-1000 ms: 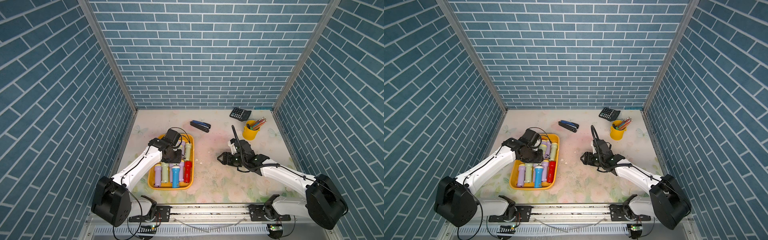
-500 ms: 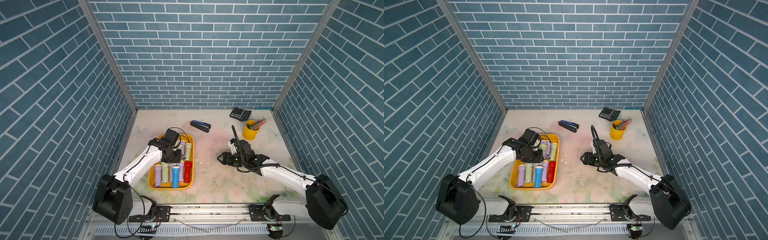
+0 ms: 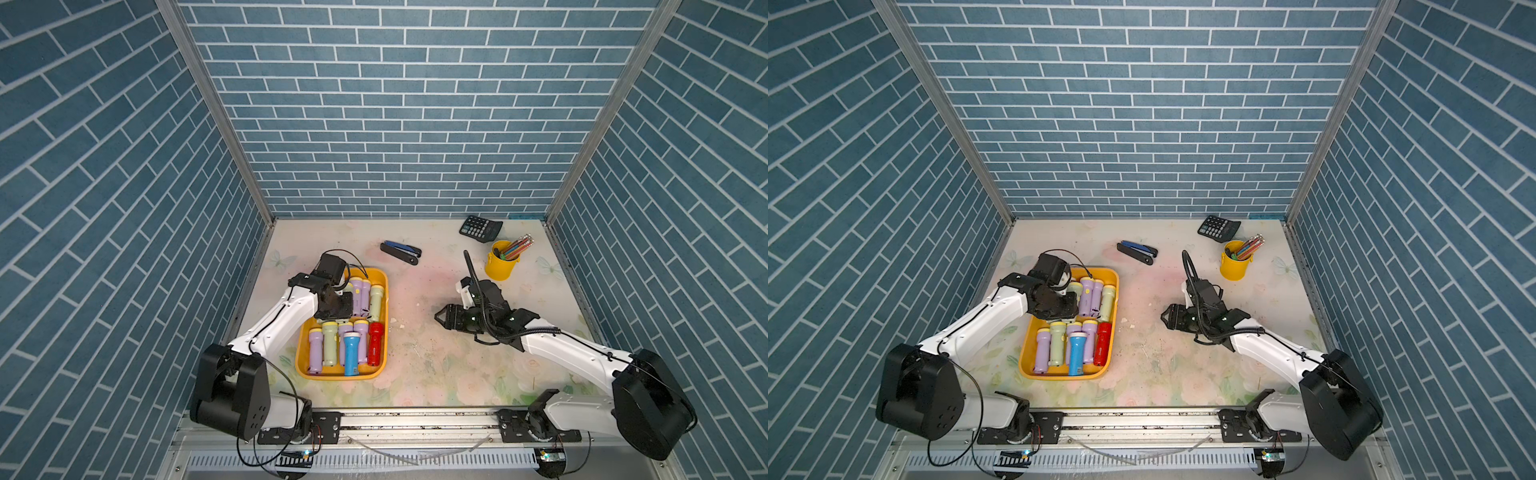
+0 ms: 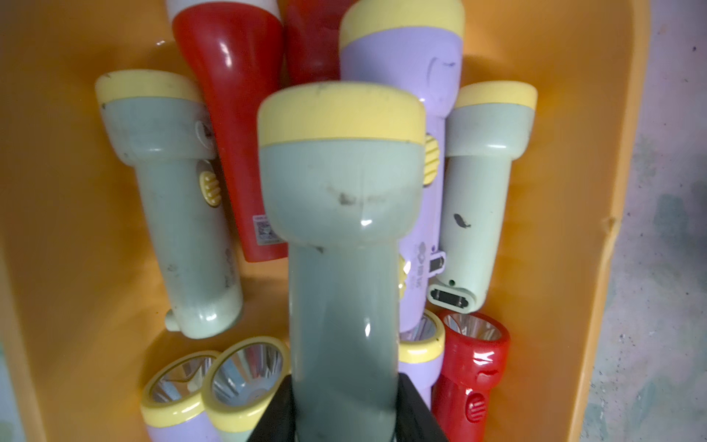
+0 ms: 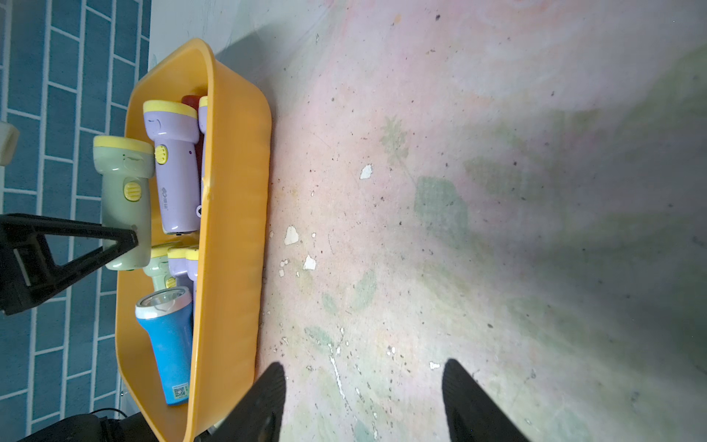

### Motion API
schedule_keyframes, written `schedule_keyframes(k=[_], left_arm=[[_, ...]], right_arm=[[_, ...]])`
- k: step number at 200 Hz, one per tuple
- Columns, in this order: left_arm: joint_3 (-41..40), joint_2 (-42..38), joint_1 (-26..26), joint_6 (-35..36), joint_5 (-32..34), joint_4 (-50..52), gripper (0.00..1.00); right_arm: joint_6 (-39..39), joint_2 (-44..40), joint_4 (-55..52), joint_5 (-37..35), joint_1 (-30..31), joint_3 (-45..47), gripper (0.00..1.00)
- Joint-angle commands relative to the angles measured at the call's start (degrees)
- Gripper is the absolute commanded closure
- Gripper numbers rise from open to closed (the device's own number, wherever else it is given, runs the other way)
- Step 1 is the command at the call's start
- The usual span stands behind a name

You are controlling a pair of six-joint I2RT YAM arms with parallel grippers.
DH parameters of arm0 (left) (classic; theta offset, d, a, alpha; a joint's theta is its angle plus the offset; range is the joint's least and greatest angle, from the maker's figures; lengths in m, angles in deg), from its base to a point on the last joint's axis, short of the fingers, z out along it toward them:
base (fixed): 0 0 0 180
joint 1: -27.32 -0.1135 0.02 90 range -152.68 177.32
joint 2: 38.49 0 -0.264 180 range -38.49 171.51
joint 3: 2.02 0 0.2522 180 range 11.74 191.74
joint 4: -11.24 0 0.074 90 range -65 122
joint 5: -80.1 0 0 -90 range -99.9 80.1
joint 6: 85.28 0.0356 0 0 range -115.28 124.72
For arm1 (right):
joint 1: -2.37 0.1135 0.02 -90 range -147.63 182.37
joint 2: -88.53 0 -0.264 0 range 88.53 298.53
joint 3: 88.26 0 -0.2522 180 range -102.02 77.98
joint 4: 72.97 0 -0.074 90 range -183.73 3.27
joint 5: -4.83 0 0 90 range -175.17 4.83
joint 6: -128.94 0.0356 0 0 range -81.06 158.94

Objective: Put the flashlights into the storage boxes
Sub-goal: Place the flashlight at the storage box.

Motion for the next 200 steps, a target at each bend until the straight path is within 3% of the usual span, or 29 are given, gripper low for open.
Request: schedule_keyframes(k=[1, 62, 80, 98, 141, 167, 200], left_arm=[[1.9, 2.2, -1.8, 2.3, 1.0, -1.0, 0.77], [2.9, 7.6, -3.6, 2.9, 0.4, -4.2, 0.73], [3.4, 7.6, -3.6, 2.6, 0.5, -4.4, 0.63], [4.5, 6.7, -3.6, 2.8, 2.5, -3.5, 0.47], [9.3, 1.2, -5.6, 3.9, 7.6, 1.5, 0.30], [9.4, -1.7, -10.4, 4.2, 8.3, 3.2, 0.23], [5.1, -1.6, -18.3, 3.2, 1.3, 2.5, 0.22]], right_arm=[[1.2, -0.9, -0.4, -0.2, -0.1, -0.8, 0.34], [1.1, -1.1, -0.7, -0.2, -0.1, -0.6, 0.34], [1.0, -1.2, -1.0, -0.3, -0.1, -0.5, 0.34], [0.8, -1.4, -1.2, -0.5, -0.1, -0.5, 0.34], [-0.2, -1.1, -2.2, -0.2, -0.1, -1.8, 0.34], [-0.3, -1.0, -1.7, -0.1, -0.1, -1.8, 0.34], [-0.4, -0.9, -1.4, 0.5, -0.1, -1.5, 0.34]])
